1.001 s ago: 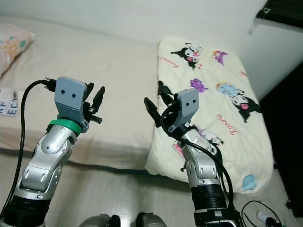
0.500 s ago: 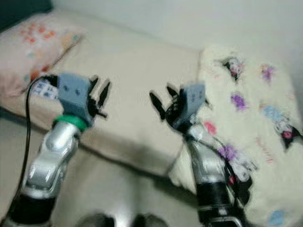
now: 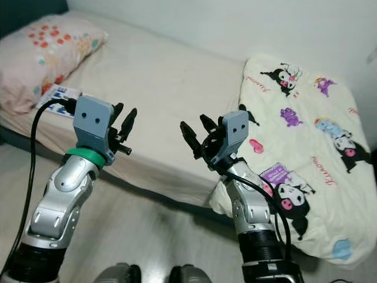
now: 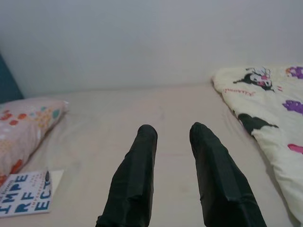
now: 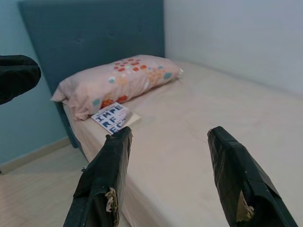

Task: Clean up the room

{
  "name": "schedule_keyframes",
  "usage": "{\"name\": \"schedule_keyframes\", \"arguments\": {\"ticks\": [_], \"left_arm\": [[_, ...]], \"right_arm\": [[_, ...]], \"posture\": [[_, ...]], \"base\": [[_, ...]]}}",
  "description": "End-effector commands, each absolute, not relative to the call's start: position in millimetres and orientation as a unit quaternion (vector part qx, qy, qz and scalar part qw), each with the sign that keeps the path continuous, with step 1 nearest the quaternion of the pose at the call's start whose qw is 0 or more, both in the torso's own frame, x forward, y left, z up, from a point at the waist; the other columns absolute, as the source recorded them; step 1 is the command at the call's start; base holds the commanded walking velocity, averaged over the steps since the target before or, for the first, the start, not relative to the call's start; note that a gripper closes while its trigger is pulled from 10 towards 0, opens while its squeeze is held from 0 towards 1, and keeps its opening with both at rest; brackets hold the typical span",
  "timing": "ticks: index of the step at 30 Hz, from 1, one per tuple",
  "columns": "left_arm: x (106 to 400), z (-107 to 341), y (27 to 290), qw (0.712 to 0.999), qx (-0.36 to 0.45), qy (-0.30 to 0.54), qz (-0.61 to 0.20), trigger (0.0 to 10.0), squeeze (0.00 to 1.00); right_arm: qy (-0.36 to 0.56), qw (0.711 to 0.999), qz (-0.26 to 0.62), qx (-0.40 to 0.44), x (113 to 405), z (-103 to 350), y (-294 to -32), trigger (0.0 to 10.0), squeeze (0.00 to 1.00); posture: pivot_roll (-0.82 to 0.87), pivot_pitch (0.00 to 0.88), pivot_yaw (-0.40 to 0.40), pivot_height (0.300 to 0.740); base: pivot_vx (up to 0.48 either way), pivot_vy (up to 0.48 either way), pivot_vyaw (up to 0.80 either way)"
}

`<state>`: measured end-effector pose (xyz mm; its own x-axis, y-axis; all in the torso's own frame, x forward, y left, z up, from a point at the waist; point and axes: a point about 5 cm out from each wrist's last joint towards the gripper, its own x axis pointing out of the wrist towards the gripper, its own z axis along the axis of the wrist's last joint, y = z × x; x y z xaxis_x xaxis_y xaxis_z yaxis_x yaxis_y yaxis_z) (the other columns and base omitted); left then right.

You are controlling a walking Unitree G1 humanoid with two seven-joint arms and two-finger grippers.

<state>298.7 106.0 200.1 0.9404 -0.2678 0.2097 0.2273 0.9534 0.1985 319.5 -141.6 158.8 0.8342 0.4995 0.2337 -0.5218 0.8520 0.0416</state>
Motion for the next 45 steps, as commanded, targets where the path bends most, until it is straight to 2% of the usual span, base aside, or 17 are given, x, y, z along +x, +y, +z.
{"name": "schedule_keyframes", "arguments": {"ticks": [1, 9, 16, 25, 27, 34, 45], "left_arm": [[297.6, 199.8, 103.6, 0.98, 0.088, -0.121, -0.13, 10.0, 0.0], [298.2, 199.3, 103.5, 0.98, 0.089, -0.12, -0.131, 10.0, 0.0], [301.5, 195.1, 105.1, 0.984, 0.089, -0.102, -0.118, 10.0, 0.0], [304.4, 176.1, 114.9, 0.99, 0.098, -0.055, -0.091, 10.0, 0.0], [301.4, 148.6, 126.6, 0.988, 0.135, -0.014, -0.077, 10.0, 0.0], [288.3, 110.4, 139.6, 0.987, 0.139, 0.049, -0.065, 10.0, 0.0], [287.6, 107.1, 141.5, 0.989, 0.134, 0.045, -0.048, 10.0, 0.0]], "right_arm": [[-0.103, 0.958, 0.262, 0.054, 319.5, 157.2, -144.5, 10.0, 0.0], [-0.102, 0.958, 0.262, 0.056, 319.1, 156.9, -144.6, 10.0, 0.0], [-0.098, 0.957, 0.268, 0.05, 318.9, 155.8, -142.8, 10.0, 0.0], [-0.075, 0.96, 0.268, 0.028, 319.4, 147.3, -140.0, 10.0, 0.0], [-0.048, 0.959, 0.278, 0.027, 315.8, 134.4, -135.4, 10.0, 0.0], [-0.008, 0.955, 0.295, 0.032, 307.8, 109.6, -125.6, 10.0, 0.0], [-0.023, 0.943, 0.328, 0.052, 306.9, 115.6, -106.9, 10.0, 0.0]], "posture": [[0.01, 0.033, -0.026, 0.74], [0.01, 0.033, -0.024, 0.74], [0.01, 0.03, -0.024, 0.74], [0.01, 0.026, -0.022, 0.74], [0.01, 0.023, -0.021, 0.74], [0.01, 0.024, -0.025, 0.74], [0.02, 0.025, -0.021, 0.74]], "base": [[0.0, -0.42, 0.0], [0.0, -0.397, 0.0], [0.0, -0.15, 0.0], [0.0, 0.0, 0.75], [0.0, 0.0, 0.77], [0.0, 0.0, 0.77], [0.0, 0.0, 0.77]]}}
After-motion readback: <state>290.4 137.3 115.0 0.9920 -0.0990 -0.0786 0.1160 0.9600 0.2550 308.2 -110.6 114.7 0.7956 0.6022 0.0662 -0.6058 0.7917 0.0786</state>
